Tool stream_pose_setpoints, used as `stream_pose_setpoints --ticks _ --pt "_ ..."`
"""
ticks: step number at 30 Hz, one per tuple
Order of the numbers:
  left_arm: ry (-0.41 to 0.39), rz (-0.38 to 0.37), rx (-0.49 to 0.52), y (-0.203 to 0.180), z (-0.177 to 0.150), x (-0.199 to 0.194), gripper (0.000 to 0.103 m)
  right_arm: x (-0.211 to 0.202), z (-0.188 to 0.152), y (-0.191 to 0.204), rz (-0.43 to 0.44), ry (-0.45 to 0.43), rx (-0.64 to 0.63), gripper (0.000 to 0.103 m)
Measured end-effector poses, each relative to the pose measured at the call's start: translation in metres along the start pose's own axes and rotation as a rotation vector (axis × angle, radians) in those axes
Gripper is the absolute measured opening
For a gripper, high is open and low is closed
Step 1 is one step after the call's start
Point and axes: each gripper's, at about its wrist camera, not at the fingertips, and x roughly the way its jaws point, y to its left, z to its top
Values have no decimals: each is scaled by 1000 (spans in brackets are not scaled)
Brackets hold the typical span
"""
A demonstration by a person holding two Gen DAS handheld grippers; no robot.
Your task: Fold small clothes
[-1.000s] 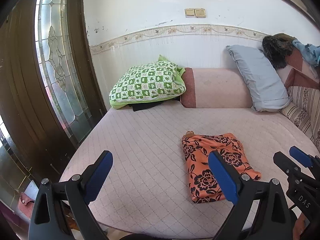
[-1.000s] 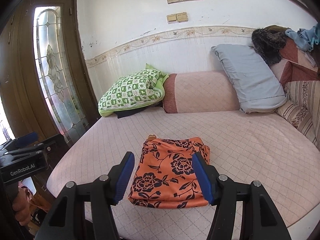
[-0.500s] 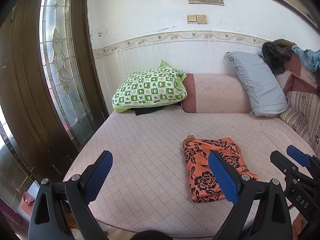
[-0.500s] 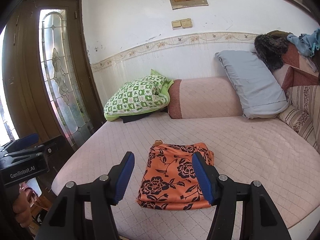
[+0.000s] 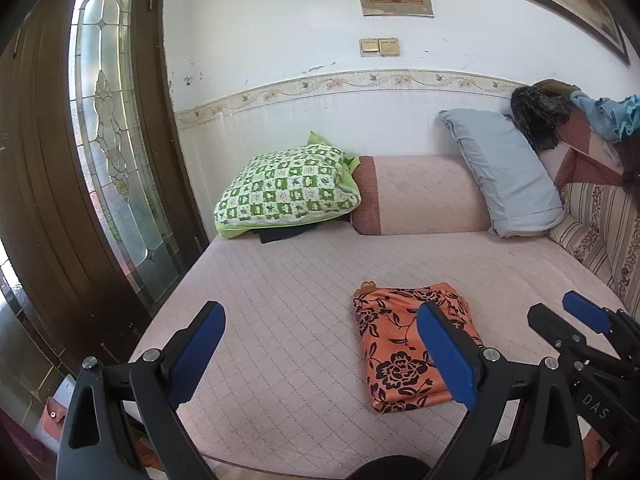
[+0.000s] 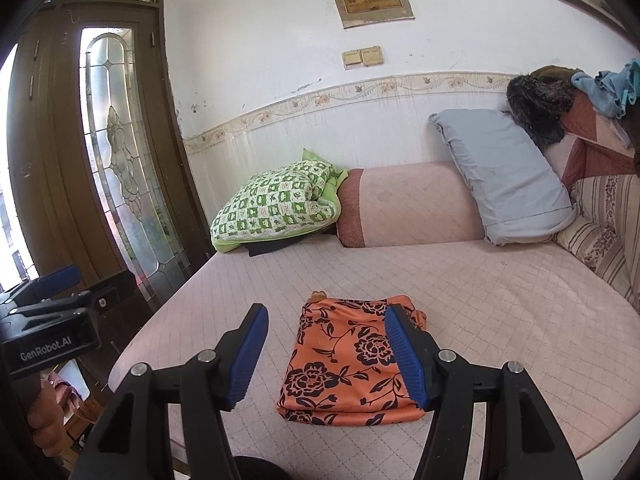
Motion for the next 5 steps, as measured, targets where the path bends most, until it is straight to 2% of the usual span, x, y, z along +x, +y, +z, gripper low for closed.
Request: stream_pose_setpoints --ticks 3,5 --pt "0 -26 -17 -1 1 9 97 6 -1 0 -7 12 -10 65" --pt "3 -12 -15 -2 3 15 97 12 -1 -3 -13 19 -7 65"
